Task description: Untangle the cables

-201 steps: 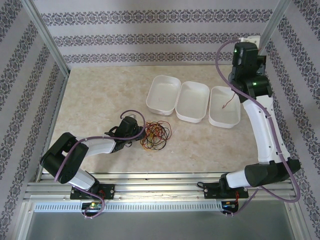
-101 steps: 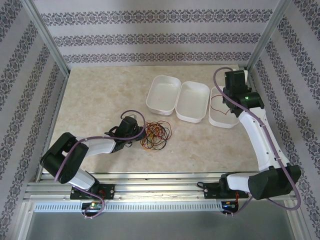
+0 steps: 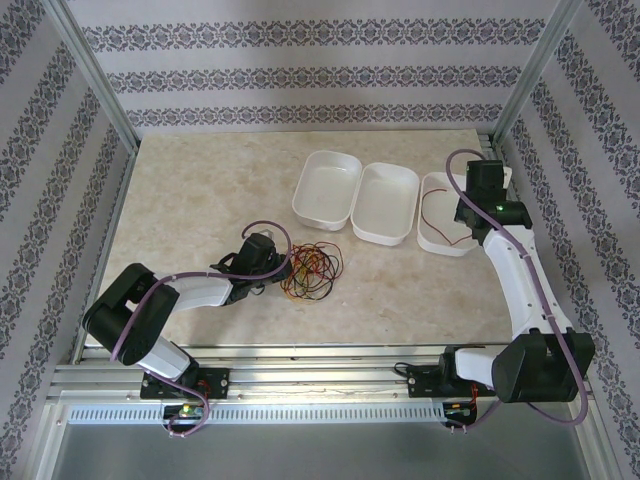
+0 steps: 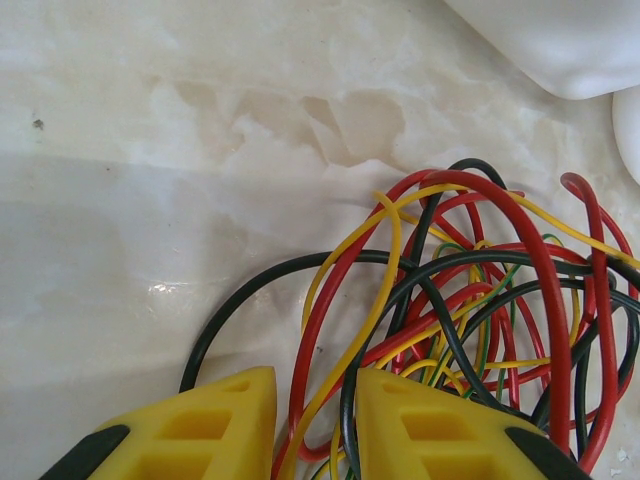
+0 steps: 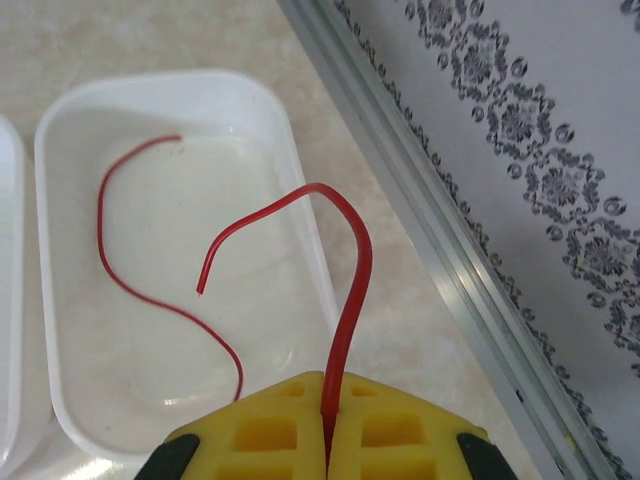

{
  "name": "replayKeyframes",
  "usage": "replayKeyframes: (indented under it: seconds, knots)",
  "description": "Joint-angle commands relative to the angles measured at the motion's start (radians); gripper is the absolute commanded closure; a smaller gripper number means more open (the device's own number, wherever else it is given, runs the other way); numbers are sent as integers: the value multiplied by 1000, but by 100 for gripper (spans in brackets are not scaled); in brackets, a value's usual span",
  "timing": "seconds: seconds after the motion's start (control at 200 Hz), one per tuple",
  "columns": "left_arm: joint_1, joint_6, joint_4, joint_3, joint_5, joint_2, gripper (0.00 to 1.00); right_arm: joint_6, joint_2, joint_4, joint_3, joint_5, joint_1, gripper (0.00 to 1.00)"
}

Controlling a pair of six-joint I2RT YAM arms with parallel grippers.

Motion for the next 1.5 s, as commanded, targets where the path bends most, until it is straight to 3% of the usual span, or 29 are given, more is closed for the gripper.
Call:
replayKeyframes:
  seconds: [0.0,0.605,1.154,1.384,1.494]
  knots:
    - [-7,9,22,7,12,4,73,11,-9,128,-34,-12,-5,100]
    - [-7,-3,45,0,26,6,73,-45,94,513,-233,-208,-54,100]
    - [-7,-8,33,-3,11,4,73,-103,418,573,-124,-387,-134,100]
    - [-7,-11,30,2,8,6,73,-104,521,519,-31,-446,-146,89]
    - [-8,-12,27,5,5,3,73,-93,522,500,-19,-431,-146,72]
